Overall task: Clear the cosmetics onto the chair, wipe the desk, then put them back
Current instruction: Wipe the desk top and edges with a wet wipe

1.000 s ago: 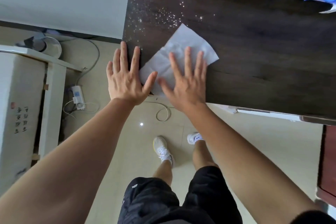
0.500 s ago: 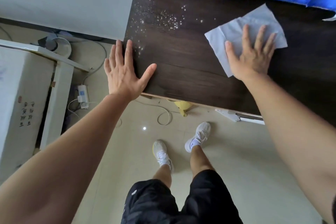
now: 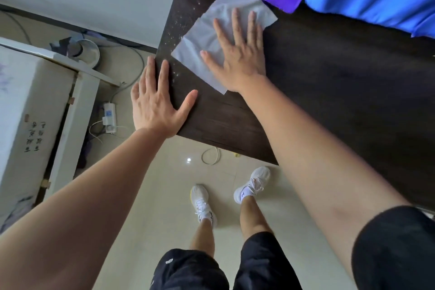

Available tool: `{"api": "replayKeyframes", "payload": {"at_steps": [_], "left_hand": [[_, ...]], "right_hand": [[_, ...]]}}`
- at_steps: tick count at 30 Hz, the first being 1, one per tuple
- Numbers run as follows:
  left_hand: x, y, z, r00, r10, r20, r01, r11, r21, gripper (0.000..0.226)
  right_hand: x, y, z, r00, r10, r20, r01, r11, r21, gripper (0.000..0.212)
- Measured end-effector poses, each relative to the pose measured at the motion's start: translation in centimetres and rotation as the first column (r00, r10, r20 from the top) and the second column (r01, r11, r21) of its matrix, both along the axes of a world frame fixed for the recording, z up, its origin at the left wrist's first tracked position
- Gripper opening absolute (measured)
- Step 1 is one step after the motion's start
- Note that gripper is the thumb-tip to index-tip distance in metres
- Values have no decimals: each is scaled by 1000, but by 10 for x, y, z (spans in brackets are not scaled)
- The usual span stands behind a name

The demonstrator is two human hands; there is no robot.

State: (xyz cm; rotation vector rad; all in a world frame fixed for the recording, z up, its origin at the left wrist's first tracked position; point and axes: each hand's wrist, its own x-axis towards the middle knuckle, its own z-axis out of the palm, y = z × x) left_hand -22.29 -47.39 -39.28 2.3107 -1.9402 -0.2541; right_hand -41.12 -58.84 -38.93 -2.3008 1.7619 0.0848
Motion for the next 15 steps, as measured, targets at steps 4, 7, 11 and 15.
{"api": "replayKeyframes", "payload": {"at_steps": [4, 7, 11, 15], "left_hand": [[1, -1, -3, 1000, -7, 18, 7, 1000, 1, 96], [1, -2, -1, 1000, 6, 26, -7, 1000, 23, 99], [1, -3, 1, 1000, 9, 11, -9, 1000, 22, 100], [1, -2, 2, 1000, 24, -5, -24, 1000, -7, 101]], "right_hand": [[-25, 15, -4, 971, 239, 10, -239, 971, 24, 78], [-55, 17, -4, 955, 297, -13, -297, 954, 38, 81], [-43, -17, -1, 961, 277, -28, -276, 961, 36, 82], [9, -75, 2, 959, 284, -14, -283, 958, 34, 84]]}}
